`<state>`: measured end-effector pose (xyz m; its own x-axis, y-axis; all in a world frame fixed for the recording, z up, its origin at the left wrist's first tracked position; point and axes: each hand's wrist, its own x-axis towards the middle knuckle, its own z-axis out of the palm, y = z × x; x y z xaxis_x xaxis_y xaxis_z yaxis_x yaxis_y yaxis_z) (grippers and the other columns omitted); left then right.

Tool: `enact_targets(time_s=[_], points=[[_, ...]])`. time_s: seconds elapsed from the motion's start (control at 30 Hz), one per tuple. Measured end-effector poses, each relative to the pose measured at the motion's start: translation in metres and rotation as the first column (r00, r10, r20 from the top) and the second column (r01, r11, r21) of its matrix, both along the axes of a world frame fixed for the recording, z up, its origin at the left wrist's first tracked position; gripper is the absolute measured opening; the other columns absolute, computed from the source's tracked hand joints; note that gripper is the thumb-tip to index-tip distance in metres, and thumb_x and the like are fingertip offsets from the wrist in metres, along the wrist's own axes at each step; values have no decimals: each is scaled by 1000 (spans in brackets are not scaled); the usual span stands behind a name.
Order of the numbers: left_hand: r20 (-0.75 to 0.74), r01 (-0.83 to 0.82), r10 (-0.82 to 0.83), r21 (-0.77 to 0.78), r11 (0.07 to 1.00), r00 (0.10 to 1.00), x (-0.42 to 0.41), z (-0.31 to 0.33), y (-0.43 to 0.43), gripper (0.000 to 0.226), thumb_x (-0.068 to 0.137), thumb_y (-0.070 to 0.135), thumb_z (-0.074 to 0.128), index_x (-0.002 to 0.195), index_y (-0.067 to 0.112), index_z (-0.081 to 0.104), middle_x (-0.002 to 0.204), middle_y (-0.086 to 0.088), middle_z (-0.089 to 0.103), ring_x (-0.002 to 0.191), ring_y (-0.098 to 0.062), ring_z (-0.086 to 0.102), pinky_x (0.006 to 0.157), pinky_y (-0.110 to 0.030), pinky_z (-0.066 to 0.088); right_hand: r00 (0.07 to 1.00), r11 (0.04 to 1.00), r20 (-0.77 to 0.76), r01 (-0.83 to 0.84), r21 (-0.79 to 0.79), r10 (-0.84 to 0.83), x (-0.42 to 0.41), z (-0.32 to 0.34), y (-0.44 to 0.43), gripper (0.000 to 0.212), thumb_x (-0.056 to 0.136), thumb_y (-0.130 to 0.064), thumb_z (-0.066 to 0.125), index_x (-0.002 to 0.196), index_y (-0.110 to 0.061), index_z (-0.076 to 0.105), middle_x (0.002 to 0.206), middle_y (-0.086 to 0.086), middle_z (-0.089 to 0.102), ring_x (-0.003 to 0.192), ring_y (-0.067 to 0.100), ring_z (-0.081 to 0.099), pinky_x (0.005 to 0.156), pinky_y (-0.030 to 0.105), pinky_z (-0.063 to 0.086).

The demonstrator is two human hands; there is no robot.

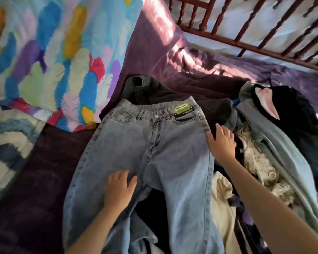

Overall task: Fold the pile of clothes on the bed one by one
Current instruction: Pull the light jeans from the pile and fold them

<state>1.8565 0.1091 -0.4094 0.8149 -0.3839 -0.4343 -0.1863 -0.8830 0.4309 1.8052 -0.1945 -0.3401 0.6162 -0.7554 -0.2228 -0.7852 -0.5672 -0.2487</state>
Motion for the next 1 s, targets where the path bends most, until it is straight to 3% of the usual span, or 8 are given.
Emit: enact_targets(time_s=[0.17,0.3,0.43,0.53,0.63,0.73,0.87,1.0], points=[[137,-199,205,-59,978,969,-73,2,66,56,83,43,39,105,-1,66,119,-28,58,111,-48,51,88,-59,42,936,951,216,235,203,-277,-151,-13,92,52,97,-32,46,141,-7,37,144,18,36,134,32,29,107,43,26],[174,-401,400,-33,915,900,-121,3,119,45,79,16,69,115,-9,57,122,-37,50,110,-56,47,90,-63,41,930,899,20,348,266,-366,-258,-37,166,56,92,-38,52,135,-2,45,134,21,45,125,36,41,100,41,35],[53,-449,450,-35,893,891,-150,4,139,60,76,6,73,127,-9,46,130,-39,40,119,-56,38,94,-64,35,972,963,-169,196,186,-165,-316,-63,222,60,71,-40,73,114,0,63,115,23,60,103,45,58,81,50,50],[73,-341,347,-81,937,935,-157,11,135,60,73,6,75,125,-5,47,127,-39,42,116,-56,40,89,-64,38,964,970,-238,163,179,-119,-326,-66,249,59,42,-27,94,90,-2,70,98,23,66,83,45,64,55,49,54],[150,-214,241,-174,961,959,-164,15,122,56,71,3,76,120,-8,51,126,-41,43,114,-59,42,88,-66,38,968,982,-238,119,144,-83,-331,-65,268,45,64,-50,67,75,-6,71,92,18,66,88,34,55,55,43,54],[230,-36,93,-239,970,969,-175,20,108,54,77,26,53,119,-7,51,125,-40,45,114,-56,45,91,-63,38,924,985,-378,112,128,-56,-334,-66,285,53,73,-61,46,84,-15,71,103,10,60,100,29,50,73,42,52],[267,99,-13,-312,945,964,-193,22,96,55,76,33,42,119,0,47,124,-37,47,113,-53,46,93,-59,39,873,929,-424,334,160,-241,-339,-68,284,30,93,-33,45,115,-19,58,129,8,42,123,28,36,97,33,34],[176,154,-93,-377,913,980,-222,27,90,48,78,31,41,115,2,50,121,-33,52,111,-48,50,94,-54,41,839,746,-70,515,421,-540,-341,-41,271,12,94,-16,44,82,-12,46,84,8,52,88,26,50,74,33,36]])
